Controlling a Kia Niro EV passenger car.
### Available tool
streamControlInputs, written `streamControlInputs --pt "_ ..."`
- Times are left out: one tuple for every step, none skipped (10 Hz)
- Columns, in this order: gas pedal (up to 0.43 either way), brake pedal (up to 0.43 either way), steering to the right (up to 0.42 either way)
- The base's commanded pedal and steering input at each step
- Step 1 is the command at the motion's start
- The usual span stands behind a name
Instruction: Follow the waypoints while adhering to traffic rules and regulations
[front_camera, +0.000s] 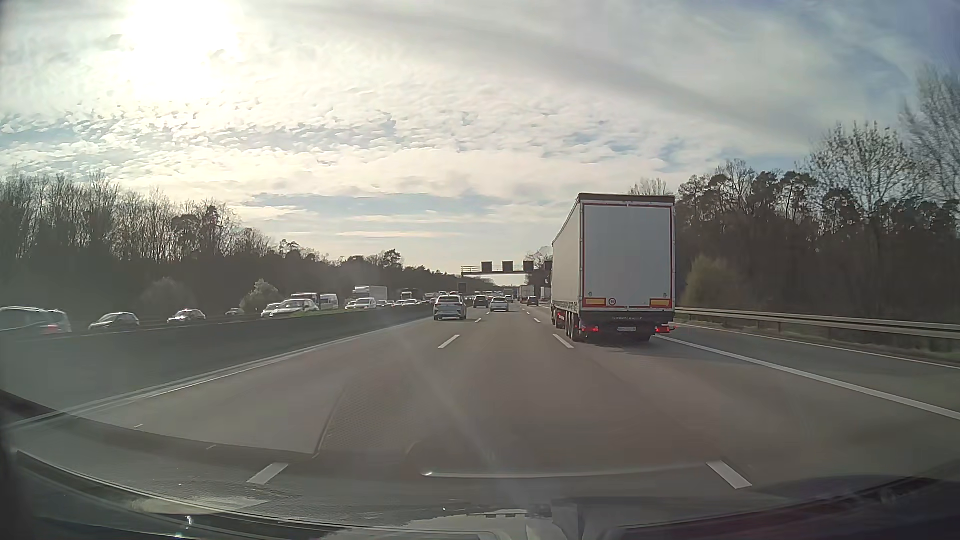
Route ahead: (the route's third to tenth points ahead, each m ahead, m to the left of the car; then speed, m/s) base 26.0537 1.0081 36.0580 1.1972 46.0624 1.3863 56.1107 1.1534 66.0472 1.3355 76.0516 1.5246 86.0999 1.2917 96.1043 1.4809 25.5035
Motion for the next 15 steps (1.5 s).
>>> streamControlInputs --pt "0.240 0.000 -0.003" --pt "0.240 0.000 -0.003" --pt "0.240 0.000 -0.003" --pt "0.240 0.000 -0.002" --pt "0.240 0.000 -0.003" --pt "0.240 0.000 -0.002" --pt "0.240 0.000 -0.002" --pt "0.240 0.000 -0.002" --pt "0.240 0.000 -0.002" --pt "0.240 0.000 -0.002" --pt "0.240 0.000 -0.002" --pt "0.240 0.000 -0.002" --pt "0.240 0.000 -0.002" --pt "0.240 0.000 -0.002" --pt "0.240 0.000 -0.002"
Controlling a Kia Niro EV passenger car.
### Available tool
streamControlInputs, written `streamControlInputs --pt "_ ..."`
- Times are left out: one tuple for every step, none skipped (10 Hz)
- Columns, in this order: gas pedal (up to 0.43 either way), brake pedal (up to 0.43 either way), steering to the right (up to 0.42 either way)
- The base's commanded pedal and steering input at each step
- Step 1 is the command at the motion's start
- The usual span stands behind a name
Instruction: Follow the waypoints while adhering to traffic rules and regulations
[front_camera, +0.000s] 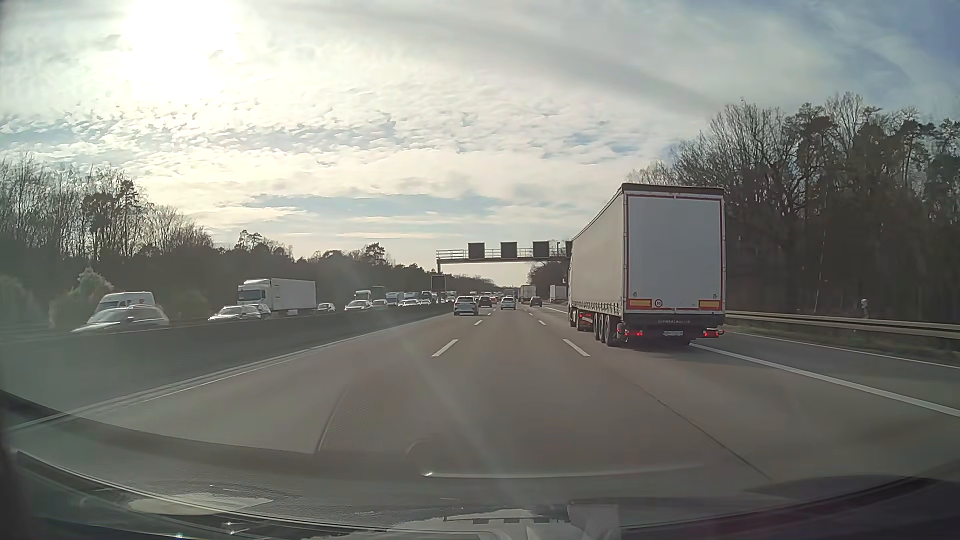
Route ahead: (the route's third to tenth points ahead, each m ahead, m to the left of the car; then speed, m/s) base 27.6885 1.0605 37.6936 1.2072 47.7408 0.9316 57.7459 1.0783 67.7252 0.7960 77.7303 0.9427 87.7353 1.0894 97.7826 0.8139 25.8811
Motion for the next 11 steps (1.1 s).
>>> streamControlInputs --pt "0.240 0.000 -0.002" --pt "0.240 0.000 -0.002" --pt "0.240 0.000 -0.002" --pt "0.240 0.000 -0.002" --pt "0.240 0.000 -0.002" --pt "0.240 0.000 -0.002" --pt "0.240 0.000 -0.002" --pt "0.240 0.000 -0.002" --pt "0.240 0.000 -0.002" --pt "0.240 0.000 -0.002" --pt "0.228 0.000 -0.002"
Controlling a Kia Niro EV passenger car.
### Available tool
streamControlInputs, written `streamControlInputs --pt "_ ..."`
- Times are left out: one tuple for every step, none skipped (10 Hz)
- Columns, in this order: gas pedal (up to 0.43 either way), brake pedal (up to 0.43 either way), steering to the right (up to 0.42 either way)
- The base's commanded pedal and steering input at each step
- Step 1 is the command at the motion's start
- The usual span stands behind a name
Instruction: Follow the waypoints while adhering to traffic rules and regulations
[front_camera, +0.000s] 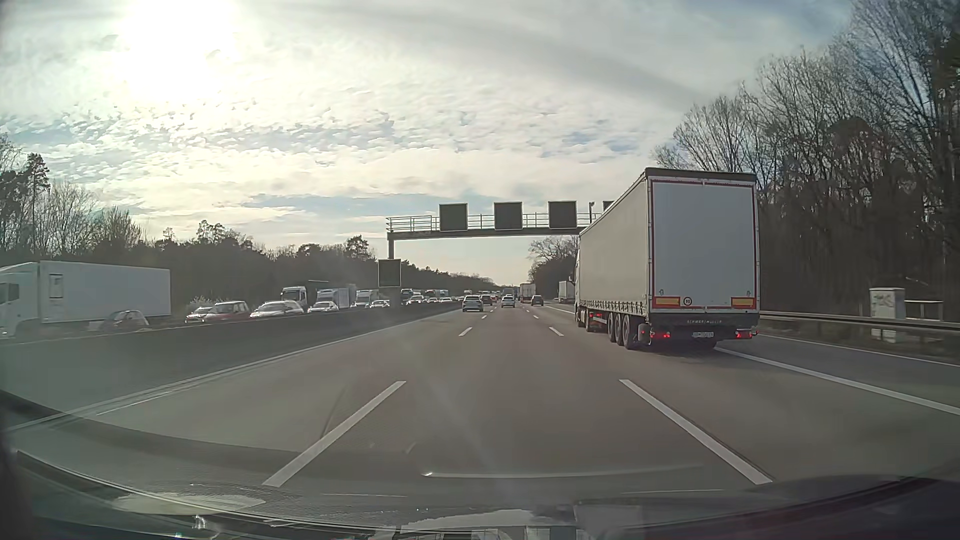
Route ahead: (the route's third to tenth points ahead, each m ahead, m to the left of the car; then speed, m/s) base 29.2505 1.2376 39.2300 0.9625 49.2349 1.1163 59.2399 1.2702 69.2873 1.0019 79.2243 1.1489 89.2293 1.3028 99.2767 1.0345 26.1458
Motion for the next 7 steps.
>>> streamControlInputs --pt "0.228 0.000 -0.002" --pt "0.228 0.000 -0.002" --pt "0.228 0.000 -0.002" --pt "0.228 0.000 -0.002" --pt "0.228 0.000 -0.002" --pt "0.228 0.000 -0.002" --pt "0.228 0.000 -0.002"
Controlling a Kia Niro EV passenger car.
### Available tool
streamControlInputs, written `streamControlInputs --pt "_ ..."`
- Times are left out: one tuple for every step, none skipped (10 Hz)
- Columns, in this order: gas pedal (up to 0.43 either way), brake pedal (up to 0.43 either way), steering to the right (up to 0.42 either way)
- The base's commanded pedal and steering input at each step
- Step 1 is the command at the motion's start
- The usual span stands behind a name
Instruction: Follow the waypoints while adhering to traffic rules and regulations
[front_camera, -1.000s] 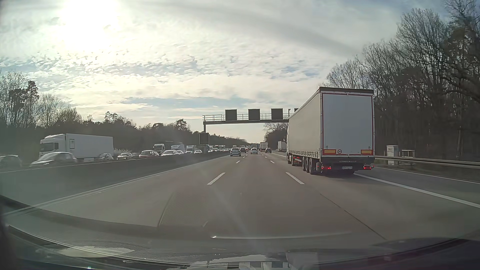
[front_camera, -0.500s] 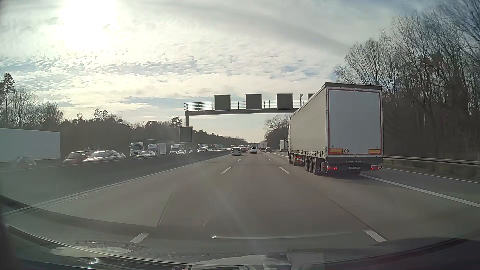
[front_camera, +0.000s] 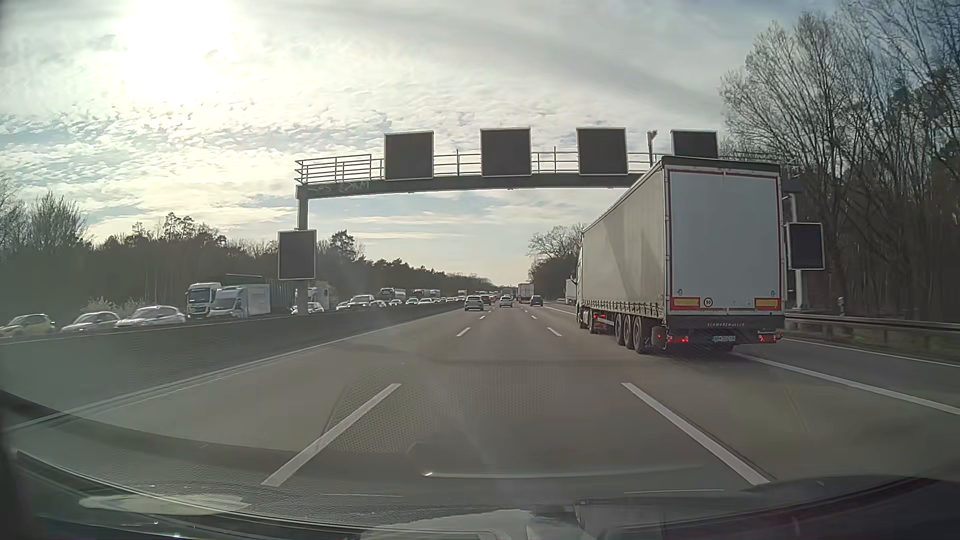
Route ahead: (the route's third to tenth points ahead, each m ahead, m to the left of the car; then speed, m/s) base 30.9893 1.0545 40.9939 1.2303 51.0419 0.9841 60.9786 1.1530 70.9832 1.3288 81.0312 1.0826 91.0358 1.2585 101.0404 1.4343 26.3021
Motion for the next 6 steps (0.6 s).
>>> streamControlInputs --pt "0.228 0.000 -0.002" --pt "0.228 0.000 -0.002" --pt "0.228 0.000 -0.002" --pt "0.228 0.000 -0.002" --pt "0.228 0.000 -0.002" --pt "0.228 0.000 -0.002"
